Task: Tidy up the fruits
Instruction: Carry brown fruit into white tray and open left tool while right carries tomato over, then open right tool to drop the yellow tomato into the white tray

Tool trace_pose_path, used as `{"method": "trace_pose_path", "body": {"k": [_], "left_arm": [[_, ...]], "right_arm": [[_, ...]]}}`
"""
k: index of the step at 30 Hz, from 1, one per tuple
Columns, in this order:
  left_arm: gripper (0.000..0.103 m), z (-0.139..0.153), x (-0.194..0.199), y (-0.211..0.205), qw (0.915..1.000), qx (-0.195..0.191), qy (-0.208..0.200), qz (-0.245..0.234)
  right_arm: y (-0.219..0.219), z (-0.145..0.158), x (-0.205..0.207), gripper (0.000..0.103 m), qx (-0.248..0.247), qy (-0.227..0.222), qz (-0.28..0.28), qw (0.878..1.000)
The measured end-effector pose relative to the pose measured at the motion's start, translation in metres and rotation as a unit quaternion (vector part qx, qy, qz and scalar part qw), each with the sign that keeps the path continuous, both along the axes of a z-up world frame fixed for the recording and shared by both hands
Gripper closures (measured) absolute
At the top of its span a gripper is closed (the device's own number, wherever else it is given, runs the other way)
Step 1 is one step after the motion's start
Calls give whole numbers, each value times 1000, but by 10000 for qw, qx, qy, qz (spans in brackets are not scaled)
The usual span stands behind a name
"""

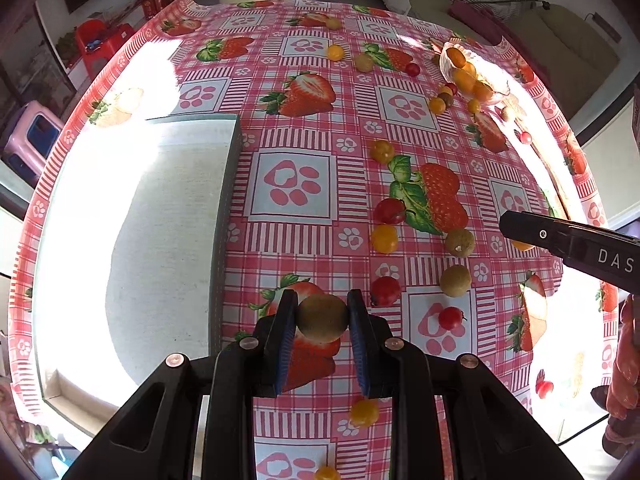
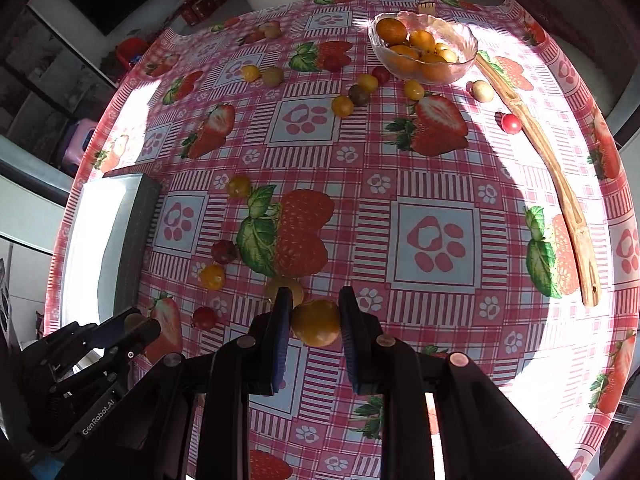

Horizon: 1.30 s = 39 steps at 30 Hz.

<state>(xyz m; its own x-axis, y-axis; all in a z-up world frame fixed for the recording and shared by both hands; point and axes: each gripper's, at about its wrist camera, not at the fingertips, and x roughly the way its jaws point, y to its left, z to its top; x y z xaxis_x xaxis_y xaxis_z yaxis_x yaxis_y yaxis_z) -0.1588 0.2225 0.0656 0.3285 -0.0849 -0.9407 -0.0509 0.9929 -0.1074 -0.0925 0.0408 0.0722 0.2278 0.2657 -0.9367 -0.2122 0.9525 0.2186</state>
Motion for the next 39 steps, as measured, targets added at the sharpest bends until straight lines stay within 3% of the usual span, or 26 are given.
{"method": "trace_pose_path", "body": {"k": [10, 20, 27, 34, 35, 36, 37, 39], "left_arm": [[76, 0, -19, 85, 9963, 241, -42, 821], [76, -23, -28, 159, 9880, 584, 129, 1427], [76, -40, -24, 175, 9866, 602, 227, 1498], [75, -46, -23, 171, 9875, 677, 212, 1410], [73, -46, -23, 171, 9875, 700, 202, 1400], [51, -46, -24, 171, 9875, 714, 201, 1390], [23, -45, -24, 171, 9869, 755, 178, 1417], [16, -40, -28, 170, 9855, 882, -34, 1451]], "right_arm": [[94, 9, -1, 77, 199, 12, 730, 9971], [194, -2, 0, 77, 429, 226, 1451, 9882], [241, -26, 3, 77, 353, 420, 1720, 9836], [261, -52, 10, 76, 62, 566, 1835, 9814], [261, -55, 10, 76, 34, 592, 1831, 9813], [262, -57, 10, 76, 5, 615, 1825, 9813], [262, -59, 11, 76, -14, 632, 1814, 9814], [262, -63, 11, 76, -21, 635, 1810, 9814]]}}
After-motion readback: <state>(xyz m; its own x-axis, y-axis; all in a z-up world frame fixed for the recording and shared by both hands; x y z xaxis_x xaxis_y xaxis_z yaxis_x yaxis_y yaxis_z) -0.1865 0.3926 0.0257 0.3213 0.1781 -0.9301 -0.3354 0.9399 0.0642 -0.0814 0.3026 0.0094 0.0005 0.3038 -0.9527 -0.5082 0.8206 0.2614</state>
